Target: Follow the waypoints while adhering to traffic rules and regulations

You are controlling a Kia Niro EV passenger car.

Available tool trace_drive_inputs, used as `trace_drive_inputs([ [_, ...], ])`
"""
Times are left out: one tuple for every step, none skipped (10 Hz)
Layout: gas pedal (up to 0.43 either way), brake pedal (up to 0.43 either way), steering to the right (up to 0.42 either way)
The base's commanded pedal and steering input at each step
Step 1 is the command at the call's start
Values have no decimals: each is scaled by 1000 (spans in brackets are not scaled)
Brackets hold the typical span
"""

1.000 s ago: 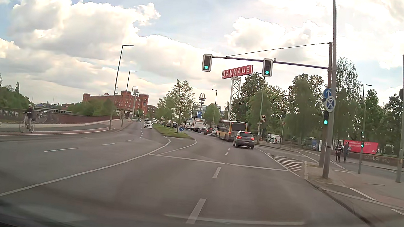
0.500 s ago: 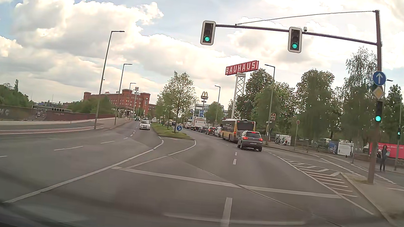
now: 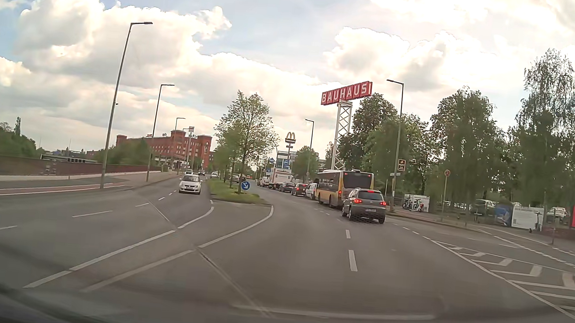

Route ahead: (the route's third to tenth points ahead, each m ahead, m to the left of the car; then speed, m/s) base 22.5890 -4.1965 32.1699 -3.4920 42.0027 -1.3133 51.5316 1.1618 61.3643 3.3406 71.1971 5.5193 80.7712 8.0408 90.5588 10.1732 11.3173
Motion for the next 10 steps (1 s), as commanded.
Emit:
trace_drive_inputs([
  [118,18,4],
  [118,18,4],
  [67,18,4],
  [20,18,4],
  [0,18,4],
  [0,18,3],
  [0,18,2],
  [0,18,2],
  [59,18,1],
  [209,18,1],
])
